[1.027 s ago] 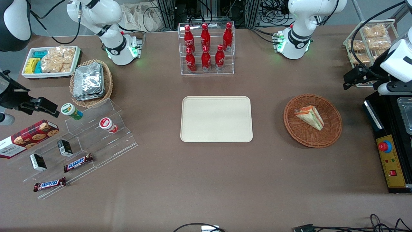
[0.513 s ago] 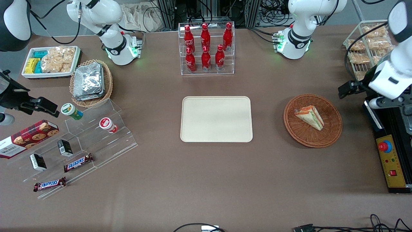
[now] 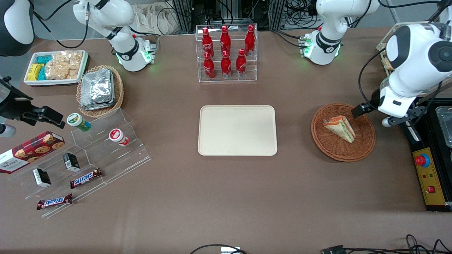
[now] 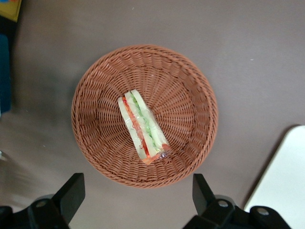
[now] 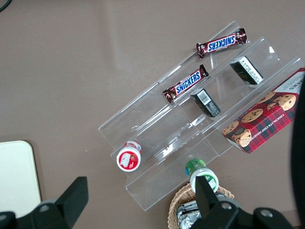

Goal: Place sandwich from basket to tray
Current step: 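Lower the open left gripper around the sandwich's upright edge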

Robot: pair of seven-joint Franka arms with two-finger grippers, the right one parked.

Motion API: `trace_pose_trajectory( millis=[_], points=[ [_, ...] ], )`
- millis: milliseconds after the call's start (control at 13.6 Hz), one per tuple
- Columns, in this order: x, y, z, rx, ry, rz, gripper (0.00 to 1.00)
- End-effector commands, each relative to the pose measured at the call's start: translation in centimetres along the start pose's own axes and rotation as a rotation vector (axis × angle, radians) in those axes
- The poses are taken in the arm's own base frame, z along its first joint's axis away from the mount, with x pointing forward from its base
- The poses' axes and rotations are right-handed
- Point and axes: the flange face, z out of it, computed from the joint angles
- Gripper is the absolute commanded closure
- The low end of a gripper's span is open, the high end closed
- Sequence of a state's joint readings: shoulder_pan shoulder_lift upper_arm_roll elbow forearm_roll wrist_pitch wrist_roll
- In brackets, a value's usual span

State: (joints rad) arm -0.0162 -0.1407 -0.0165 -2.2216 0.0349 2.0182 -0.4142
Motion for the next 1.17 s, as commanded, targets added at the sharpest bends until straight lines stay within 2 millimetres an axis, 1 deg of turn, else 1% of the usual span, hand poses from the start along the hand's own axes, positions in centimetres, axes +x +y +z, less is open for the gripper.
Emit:
trace_pose_trajectory(
  millis=[0,293,367,440,513,660,1100],
  points=[
    [-1.8,-0.8,2.6,-0.007,0.039,-0.086,0.00],
    [-3.7,-1.3,7.8,-0.033,0.073,-0.160,0.00],
    [-3.9,-1.9,8.9,-0.041,0.083,-0.183,0.00],
    [-3.9,-2.3,9.6,-0.048,0.092,-0.204,0.00],
    [-4.0,-2.4,10.2,-0.052,0.097,-0.213,0.00],
    [-3.9,-2.2,11.2,-0.061,0.106,-0.248,0.00],
    [-4.1,-2.0,14.4,-0.084,0.128,-0.280,0.00]
  ],
)
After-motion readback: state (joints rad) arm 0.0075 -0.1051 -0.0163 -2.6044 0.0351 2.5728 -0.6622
